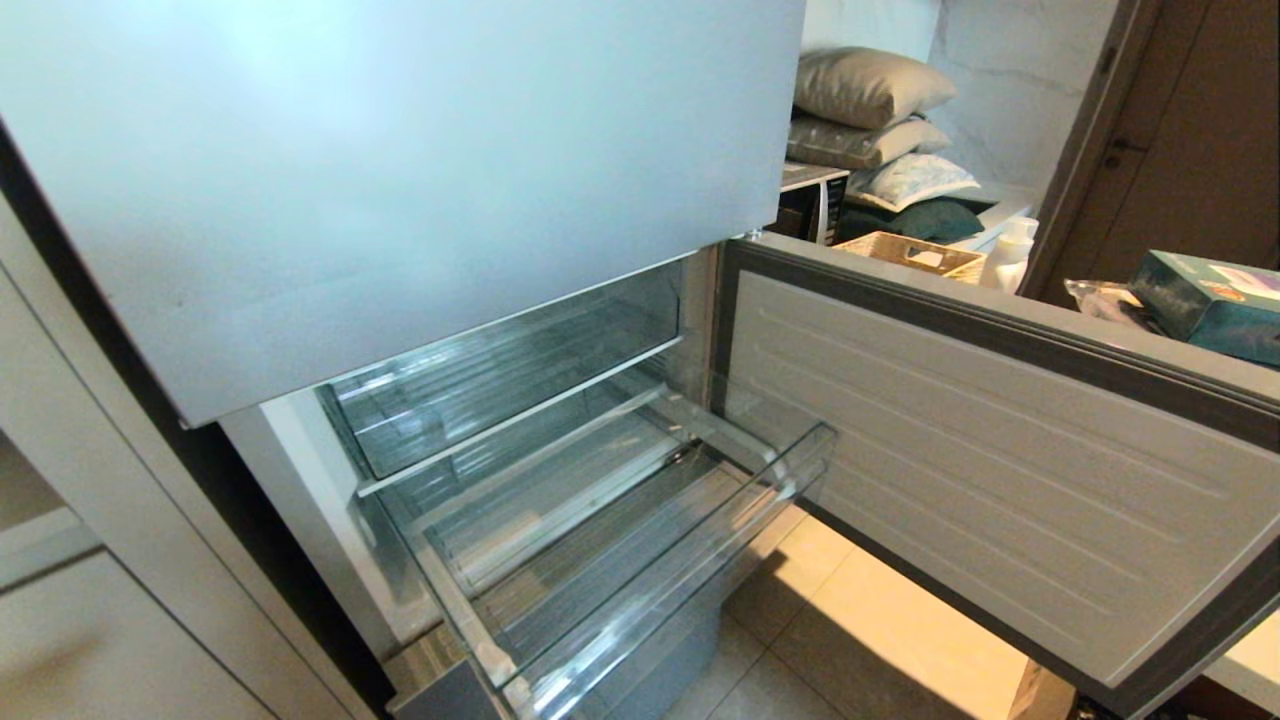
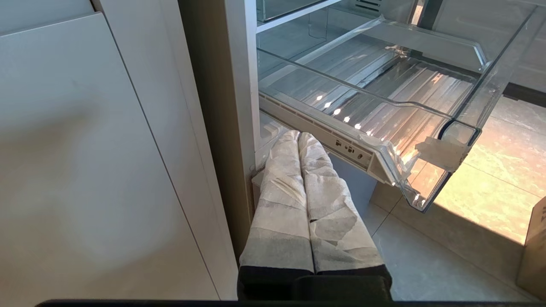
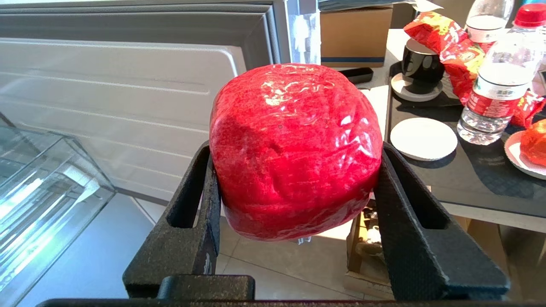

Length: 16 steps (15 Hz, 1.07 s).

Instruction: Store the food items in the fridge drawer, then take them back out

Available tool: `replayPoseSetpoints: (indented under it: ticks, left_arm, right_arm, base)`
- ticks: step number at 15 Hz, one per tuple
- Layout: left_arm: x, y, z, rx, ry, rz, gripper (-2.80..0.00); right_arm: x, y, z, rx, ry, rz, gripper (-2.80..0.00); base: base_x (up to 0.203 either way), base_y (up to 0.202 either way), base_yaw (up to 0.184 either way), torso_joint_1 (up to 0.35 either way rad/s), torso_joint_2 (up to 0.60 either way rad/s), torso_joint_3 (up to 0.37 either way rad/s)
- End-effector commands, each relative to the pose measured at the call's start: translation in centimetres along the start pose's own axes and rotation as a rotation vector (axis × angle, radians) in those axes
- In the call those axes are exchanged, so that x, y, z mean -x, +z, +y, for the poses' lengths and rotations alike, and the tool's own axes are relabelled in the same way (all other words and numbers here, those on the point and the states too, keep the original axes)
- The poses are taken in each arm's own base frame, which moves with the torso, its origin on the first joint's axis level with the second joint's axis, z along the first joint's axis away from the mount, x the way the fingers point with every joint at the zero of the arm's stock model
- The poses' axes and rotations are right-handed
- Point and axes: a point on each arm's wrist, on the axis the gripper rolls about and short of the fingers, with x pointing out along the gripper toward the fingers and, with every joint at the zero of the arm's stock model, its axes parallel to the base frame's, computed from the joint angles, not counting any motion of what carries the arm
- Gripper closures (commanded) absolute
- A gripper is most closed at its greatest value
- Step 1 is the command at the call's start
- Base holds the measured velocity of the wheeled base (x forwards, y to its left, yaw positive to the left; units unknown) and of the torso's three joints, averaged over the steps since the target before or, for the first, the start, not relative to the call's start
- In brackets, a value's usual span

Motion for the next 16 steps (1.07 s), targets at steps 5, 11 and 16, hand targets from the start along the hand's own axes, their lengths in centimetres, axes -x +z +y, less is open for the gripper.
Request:
replayPoseSetpoints:
  ticks: [5,11,16]
  left_arm:
    - [0.0,0.0,0.0,0.0,0.0,0.001,0.0]
    - [0.0,0.0,0.0,0.0,0.0,0.001,0.0]
    - [0.0,-0.1,0.0,0.0,0.0,0.002,0.0]
  right_arm:
    - [-0.6,0.5,0.2,0.0,-0.078,-0.003,0.0]
    - [-1.6,0.6,0.2,0.002,-0.179,-0.009,0.0]
    - [-2.4,0.8,0.1,0.001,-0.255,0.007,0.0]
  base:
    - [0.0,0.0,0.0,0.0,0.0,0.0]
    - [0.0,0.0,0.0,0.0,0.0,0.0]
    - [0.0,0.0,0.0,0.0,0.0,0.0]
